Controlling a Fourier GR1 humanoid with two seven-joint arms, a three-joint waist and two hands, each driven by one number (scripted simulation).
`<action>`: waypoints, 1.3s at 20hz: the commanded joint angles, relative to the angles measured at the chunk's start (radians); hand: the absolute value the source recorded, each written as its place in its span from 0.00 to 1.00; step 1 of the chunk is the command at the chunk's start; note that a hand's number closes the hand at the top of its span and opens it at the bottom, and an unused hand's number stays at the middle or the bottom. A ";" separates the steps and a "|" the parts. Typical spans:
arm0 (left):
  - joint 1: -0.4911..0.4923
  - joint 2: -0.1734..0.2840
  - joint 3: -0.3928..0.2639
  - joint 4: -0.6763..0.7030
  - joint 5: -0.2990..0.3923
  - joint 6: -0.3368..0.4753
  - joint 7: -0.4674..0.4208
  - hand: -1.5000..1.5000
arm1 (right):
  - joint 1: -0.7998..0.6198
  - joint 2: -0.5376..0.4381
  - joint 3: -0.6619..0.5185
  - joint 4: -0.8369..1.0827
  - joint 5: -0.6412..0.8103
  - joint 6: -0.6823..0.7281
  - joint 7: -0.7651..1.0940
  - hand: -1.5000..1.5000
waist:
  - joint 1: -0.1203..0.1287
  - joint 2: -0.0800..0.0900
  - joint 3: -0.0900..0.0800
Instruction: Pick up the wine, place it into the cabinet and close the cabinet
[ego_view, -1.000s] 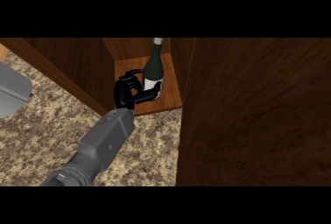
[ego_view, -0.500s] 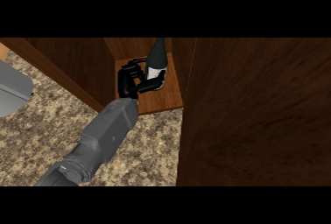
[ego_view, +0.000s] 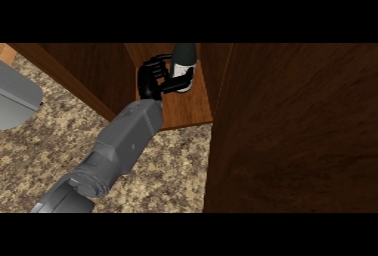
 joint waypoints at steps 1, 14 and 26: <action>-0.032 0.000 0.001 0.026 0.004 0.011 0.052 1.00 | 0.024 0.010 0.010 0.003 0.007 0.008 -0.022 0.00 | 0.001 0.006 0.000; -0.052 0.066 -0.112 0.103 -0.133 0.165 0.031 1.00 | 0.016 -0.011 -0.017 -0.016 -0.026 0.017 0.002 0.00 | -0.001 0.015 0.002; 0.011 0.131 -0.155 0.104 -0.181 0.261 0.071 1.00 | 0.013 -0.006 -0.003 -0.032 -0.018 0.023 -0.014 0.00 | -0.008 0.023 -0.002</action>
